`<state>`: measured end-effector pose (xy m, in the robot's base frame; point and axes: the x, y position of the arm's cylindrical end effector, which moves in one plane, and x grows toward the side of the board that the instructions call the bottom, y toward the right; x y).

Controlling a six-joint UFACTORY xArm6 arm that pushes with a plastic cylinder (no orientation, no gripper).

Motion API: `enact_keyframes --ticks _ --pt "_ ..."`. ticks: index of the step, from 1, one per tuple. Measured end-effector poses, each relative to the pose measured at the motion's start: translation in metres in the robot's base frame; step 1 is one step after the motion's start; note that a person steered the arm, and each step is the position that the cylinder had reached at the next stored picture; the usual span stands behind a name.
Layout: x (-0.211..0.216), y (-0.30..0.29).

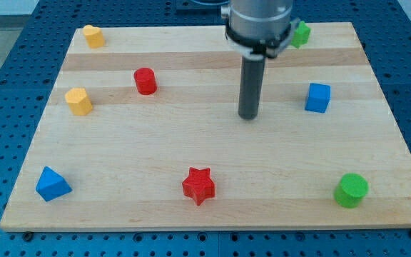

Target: Move the red star towards center of the board

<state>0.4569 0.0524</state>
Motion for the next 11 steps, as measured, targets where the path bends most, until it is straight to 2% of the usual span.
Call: enact_keyframes --ticks 3,4,5,6,7,8,9,10,11 --pt "0.137 0.005" --pt "0.16 -0.011" --pt "0.151 -0.035" --pt "0.108 -0.035" --pt "0.104 -0.034" --pt "0.154 -0.031" --pt "0.161 -0.041" --pt "0.156 -0.093" --pt "0.131 -0.106"
